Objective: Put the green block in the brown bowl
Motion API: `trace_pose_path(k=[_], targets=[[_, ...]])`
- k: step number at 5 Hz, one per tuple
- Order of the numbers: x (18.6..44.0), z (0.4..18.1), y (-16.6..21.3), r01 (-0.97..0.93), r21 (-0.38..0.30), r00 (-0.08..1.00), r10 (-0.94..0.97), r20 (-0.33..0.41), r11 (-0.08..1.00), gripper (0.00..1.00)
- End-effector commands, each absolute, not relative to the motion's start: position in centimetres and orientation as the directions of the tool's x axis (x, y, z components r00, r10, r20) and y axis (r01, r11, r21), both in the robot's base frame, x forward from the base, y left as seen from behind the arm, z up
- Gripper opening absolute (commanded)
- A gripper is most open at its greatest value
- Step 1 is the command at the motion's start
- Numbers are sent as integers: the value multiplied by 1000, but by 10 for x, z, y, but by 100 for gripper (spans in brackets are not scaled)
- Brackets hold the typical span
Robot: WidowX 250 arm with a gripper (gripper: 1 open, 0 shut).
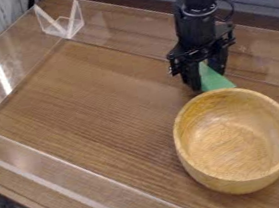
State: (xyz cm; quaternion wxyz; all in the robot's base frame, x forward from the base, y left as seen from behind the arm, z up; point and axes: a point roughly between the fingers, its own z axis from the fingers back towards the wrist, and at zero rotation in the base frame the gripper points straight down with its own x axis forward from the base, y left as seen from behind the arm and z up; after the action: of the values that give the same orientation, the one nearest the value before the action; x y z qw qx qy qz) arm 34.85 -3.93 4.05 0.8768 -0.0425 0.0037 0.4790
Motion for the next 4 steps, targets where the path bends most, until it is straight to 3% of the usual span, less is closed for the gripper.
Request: trace_pose_path(k=[1, 3, 4], targets=[[358, 87, -33, -802, -178, 580, 815, -1, 570, 0], [331, 128, -52, -742, -231, 649, 760, -11, 630, 0], [304, 133, -80, -712, -234, 684, 729, -20, 661, 0]])
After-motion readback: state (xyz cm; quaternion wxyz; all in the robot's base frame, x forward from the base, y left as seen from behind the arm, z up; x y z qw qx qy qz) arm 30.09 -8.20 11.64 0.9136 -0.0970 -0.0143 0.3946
